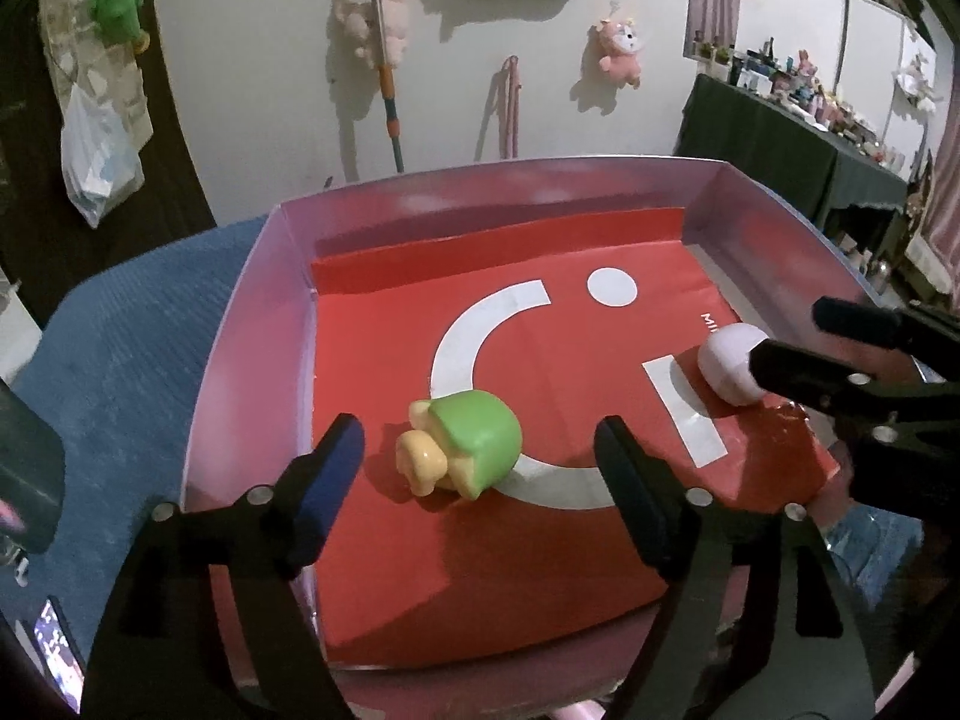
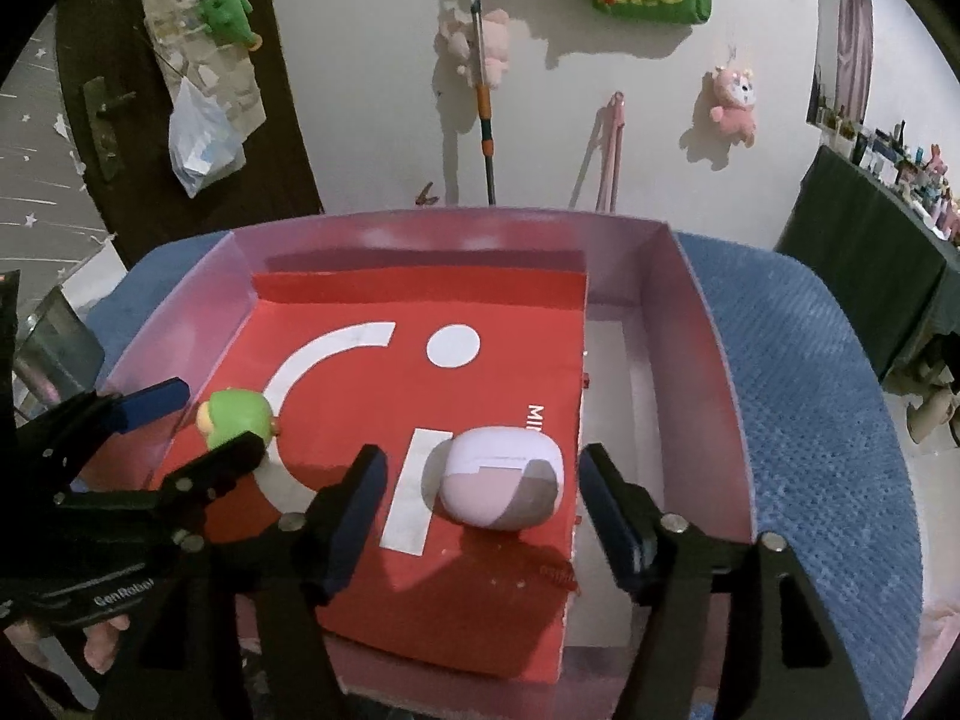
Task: Organize rigid objects
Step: 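Lower and release the pink case with the right tool while the left releases the green toy, then withdraw both open tools from the box back toward the remaining objects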
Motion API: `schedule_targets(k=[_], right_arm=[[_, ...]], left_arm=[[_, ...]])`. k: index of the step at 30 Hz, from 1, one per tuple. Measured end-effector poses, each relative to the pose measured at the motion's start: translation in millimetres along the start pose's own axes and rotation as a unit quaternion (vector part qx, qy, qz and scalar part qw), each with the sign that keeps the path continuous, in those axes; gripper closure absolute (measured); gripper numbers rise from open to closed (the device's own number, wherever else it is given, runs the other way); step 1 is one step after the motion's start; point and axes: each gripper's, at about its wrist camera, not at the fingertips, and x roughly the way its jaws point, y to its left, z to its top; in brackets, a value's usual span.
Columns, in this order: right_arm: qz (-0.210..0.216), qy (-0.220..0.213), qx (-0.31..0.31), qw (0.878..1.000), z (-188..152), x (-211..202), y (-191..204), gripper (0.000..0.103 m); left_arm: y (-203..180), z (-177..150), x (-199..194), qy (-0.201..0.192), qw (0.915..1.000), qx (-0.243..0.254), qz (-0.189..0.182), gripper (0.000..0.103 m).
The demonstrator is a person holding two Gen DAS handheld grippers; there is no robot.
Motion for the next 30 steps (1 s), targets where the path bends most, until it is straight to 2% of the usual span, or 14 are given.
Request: schedule_targets(k=[4,7,11,14,20,30], right_arm=[[0.010,-0.020,0.006,1.000,0,-17,0,0.026],[0.015,-0.032,0.009,0.999,-1,-26,-1,0.022],[0.023,-0.046,0.010,0.999,-4,-37,1,0.017],[0.036,-0.058,0.014,0.998,-8,-45,-1,0.011],[0.053,-0.081,0.023,0.995,-13,-58,-1,0.000],[0.078,-0.120,0.033,0.989,-26,-76,3,0.000]], left_arm=[[1,-1,-8,-0.008,1.0000,-0.004,0.000,0.020],[1,-1,-15,-0.018,0.9998,-0.007,0.002,0.008],[0,-2,-23,-0.029,0.9996,-0.006,0.004,0.006],[-1,-3,-28,-0.032,0.9995,-0.006,0.000,0.000],[0,-8,-38,-0.044,0.9989,-0.013,-0.005,0.000],[2,-20,-54,-0.073,0.9966,-0.038,-0.011,0.000]])
